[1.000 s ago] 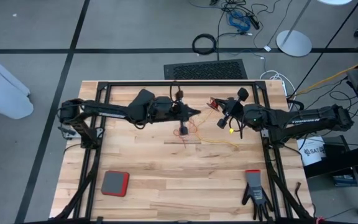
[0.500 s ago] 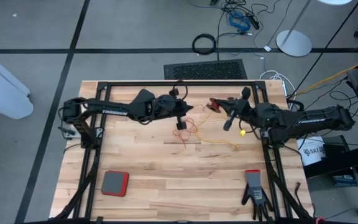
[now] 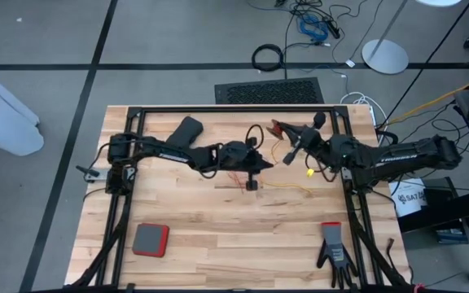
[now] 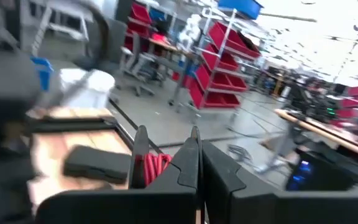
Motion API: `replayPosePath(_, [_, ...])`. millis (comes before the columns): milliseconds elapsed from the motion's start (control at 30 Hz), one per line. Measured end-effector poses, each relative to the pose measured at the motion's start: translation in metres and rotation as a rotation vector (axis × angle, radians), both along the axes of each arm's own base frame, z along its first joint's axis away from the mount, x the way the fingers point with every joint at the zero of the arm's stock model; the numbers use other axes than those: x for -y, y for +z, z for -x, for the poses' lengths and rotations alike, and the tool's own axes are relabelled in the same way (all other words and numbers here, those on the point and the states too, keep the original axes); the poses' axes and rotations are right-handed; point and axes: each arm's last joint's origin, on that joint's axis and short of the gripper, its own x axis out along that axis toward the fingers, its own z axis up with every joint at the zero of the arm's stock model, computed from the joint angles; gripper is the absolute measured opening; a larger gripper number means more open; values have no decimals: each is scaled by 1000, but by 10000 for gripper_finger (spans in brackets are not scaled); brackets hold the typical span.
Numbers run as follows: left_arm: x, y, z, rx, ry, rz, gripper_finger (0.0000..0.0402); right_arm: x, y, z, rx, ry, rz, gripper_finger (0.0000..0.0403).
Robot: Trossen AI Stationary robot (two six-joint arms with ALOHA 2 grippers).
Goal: Coil cords
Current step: Uncoil the red wire from the spool
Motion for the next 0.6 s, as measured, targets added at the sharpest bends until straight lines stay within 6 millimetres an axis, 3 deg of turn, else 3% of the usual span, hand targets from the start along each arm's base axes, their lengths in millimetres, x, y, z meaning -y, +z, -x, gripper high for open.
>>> replayPosePath(200, [12, 14, 4, 4, -44, -44, 0, 7, -11, -5, -101, -58, 13, 0])
replayPosePath(600, [28, 81, 38, 66, -104, -146, 0, 14, -27, -1, -251, -136, -18, 0])
